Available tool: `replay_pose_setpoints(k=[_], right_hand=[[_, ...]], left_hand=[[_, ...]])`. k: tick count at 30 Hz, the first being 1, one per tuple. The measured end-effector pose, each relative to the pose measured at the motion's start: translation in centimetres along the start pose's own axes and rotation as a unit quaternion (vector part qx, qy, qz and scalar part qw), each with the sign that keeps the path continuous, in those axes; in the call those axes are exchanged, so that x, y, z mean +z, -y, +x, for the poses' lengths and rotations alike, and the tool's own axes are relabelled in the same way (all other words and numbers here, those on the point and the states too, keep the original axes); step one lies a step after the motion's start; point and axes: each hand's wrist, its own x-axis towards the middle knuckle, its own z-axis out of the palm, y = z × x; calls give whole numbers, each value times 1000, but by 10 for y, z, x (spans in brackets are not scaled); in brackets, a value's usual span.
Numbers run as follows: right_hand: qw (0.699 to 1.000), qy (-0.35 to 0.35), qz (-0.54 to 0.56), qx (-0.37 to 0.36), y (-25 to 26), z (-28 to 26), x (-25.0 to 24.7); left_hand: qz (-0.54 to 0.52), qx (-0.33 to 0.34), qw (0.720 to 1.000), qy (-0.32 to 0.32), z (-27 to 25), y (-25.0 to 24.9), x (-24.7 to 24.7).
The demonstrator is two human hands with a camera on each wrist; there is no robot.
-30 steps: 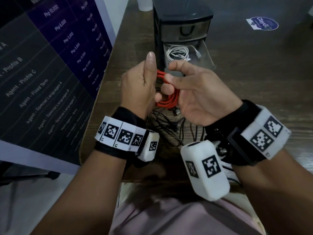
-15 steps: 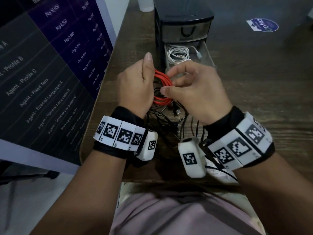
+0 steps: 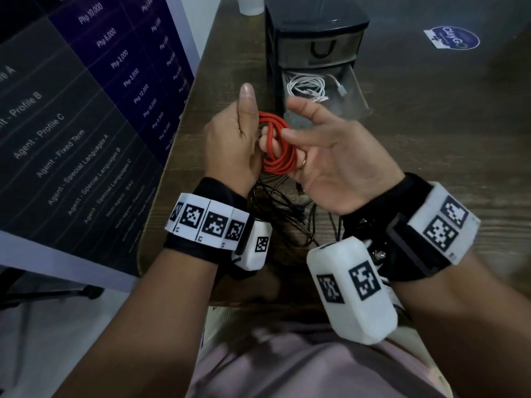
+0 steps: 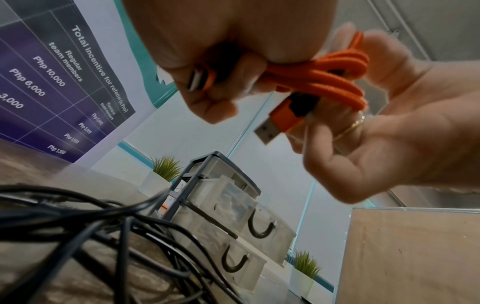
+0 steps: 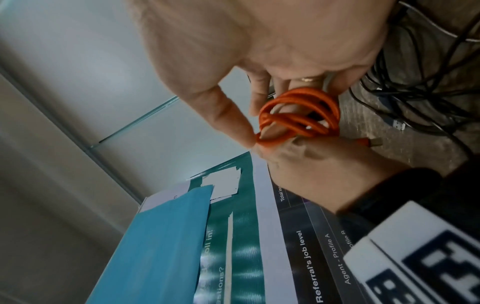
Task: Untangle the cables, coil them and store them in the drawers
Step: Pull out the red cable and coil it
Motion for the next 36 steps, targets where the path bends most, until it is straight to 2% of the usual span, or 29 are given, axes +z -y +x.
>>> replay_pose_setpoints(k=[3,7,10,12,15,17,22,29,36], right_hand=[[1000,-7,-8,0,-4,2,1],[995,-50,-89,-21,-8,5,3],[979,-91,-168,-65,-10,6,3],[956,-126,-242,-108,-12,6,1],[888,-171,-386,-184,-14,3,-3],[853,-180,-443,-208,-13,2,-6],[825,-135,-526,-158,-3,0,-11],[844,-58,-528,-72,12,0,-10],[832,-38,-552,-45,18,-5,-10]], left_hand=[[41,16,999,9,-1,0,3],[42,38,998,26,-4,0,2],[47,57,997,19,-3,5,0],[87,72,994,-5,-1,6,-1],[125,93,988,-22,0,6,-2],[129,96,987,-17,1,6,-3],[149,114,982,-2,0,8,-6],[158,144,977,9,1,7,-7],[153,188,970,10,1,3,-7]])
